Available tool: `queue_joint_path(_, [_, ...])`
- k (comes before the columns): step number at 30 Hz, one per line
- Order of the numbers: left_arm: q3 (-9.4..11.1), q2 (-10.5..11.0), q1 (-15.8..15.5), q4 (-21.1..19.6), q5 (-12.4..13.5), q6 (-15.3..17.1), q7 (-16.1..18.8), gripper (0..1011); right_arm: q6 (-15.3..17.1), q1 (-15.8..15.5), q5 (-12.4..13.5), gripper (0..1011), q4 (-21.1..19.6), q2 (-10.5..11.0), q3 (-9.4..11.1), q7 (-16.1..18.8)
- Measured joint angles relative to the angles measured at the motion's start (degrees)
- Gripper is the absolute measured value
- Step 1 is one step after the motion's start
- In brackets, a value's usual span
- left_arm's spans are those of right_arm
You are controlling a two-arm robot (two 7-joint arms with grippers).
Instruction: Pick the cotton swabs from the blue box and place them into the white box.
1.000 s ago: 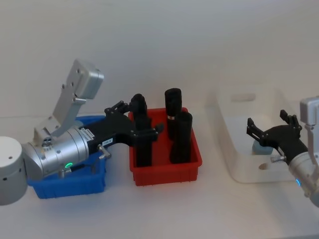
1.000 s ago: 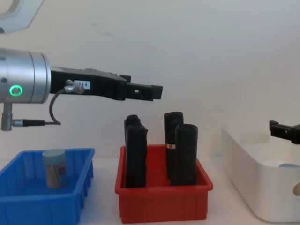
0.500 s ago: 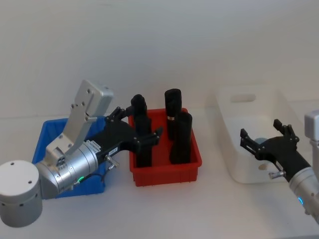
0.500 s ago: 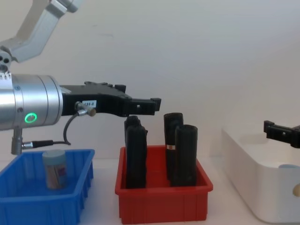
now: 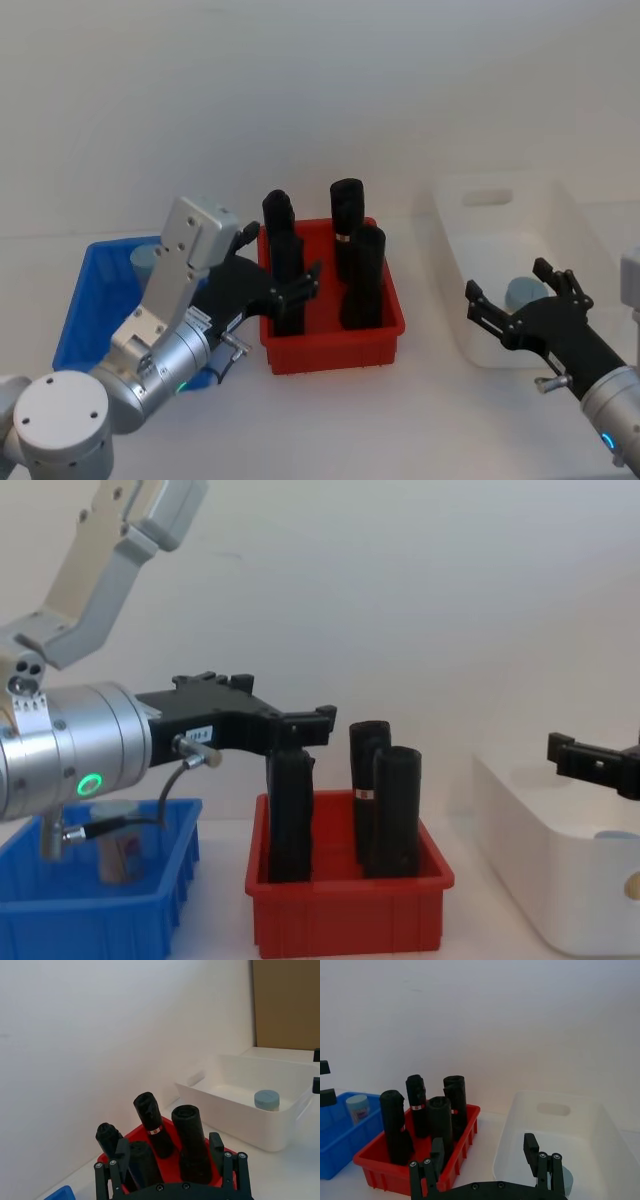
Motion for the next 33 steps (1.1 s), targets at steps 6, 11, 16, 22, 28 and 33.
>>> queue_joint_path(6, [1.01,-0.36,1.59,-0.34,0.97,-2.24,4.51,1004,0.09,-0.80,0.32,1002,-1.00,0.23,-0.08,0.09])
queue_joint_path(11, [1.95,-0.66,2.97,-0.62,1.87,-4.24,8.52,1004,0.09,-0.84,0.34,1002,-1.08,0.24,-0.08,0.10])
queue_joint_path(16, [2.56,-0.86,3.85,-0.80,2.46,-5.50,11.12,1004,0.09,-0.84,0.34,1002,-1.08,0.22,-0.06,0.10])
queue_joint_path(22, [2.87,-0.96,4.33,-0.89,2.75,-6.20,12.49,1004,0.07,-0.84,0.34,1002,-1.08,0.22,-0.04,0.10])
queue_joint_path(28, [2.89,-0.96,4.35,-0.89,2.76,-6.26,12.60,1004,0.05,-0.84,0.33,1002,-1.08,0.22,-0.04,0.10])
queue_joint_path(33, [2.88,-0.94,4.34,-0.89,2.76,-6.26,12.60,1004,0.04,-0.75,0.30,1002,-1.00,0.19,-0.02,0.23])
